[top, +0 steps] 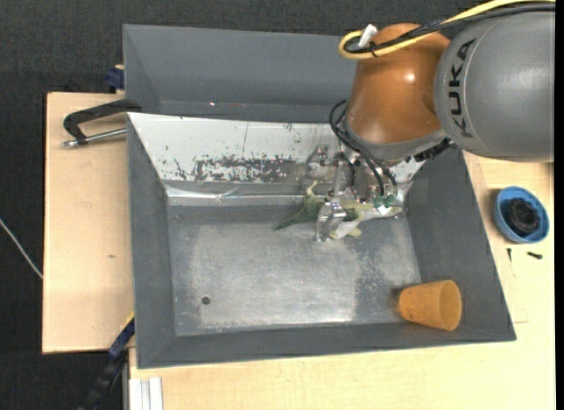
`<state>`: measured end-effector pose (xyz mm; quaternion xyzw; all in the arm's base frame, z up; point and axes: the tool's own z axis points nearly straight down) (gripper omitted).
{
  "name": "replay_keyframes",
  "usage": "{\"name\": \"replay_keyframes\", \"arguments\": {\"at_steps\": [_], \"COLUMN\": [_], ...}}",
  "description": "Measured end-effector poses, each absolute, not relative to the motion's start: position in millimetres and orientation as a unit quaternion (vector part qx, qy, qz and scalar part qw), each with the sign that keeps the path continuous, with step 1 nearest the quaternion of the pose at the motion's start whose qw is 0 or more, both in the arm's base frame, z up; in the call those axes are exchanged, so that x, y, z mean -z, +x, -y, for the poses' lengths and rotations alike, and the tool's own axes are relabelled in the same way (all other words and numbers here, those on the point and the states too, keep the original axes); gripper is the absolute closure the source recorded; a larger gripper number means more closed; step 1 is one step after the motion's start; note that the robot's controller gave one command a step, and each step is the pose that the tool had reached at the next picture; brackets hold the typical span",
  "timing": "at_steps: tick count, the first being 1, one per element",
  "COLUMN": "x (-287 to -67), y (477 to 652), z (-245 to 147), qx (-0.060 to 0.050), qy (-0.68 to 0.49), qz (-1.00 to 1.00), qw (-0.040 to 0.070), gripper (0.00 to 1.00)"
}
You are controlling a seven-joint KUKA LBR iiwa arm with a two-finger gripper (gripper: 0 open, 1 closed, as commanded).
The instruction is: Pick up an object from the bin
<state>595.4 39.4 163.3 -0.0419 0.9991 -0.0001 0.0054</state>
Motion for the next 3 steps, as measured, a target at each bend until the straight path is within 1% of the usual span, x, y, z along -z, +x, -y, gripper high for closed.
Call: {"name": "replay_keyframes", "arguments": {"at_steps": [1, 2, 3], "x": [-71.3, -73.6, -264.3], "y": [595.2, 595.1, 590.4], "z": [-32.5, -32.4, 0.2], "qx": [-0.002, -0.001, 0.001], "qy": [-0.026, -0.026, -0.213], "qz": [-1.000, -1.000, -0.977], "qw": [0.004, 0.004, 0.007], "gripper": [0.00, 1.00, 1.00]}}
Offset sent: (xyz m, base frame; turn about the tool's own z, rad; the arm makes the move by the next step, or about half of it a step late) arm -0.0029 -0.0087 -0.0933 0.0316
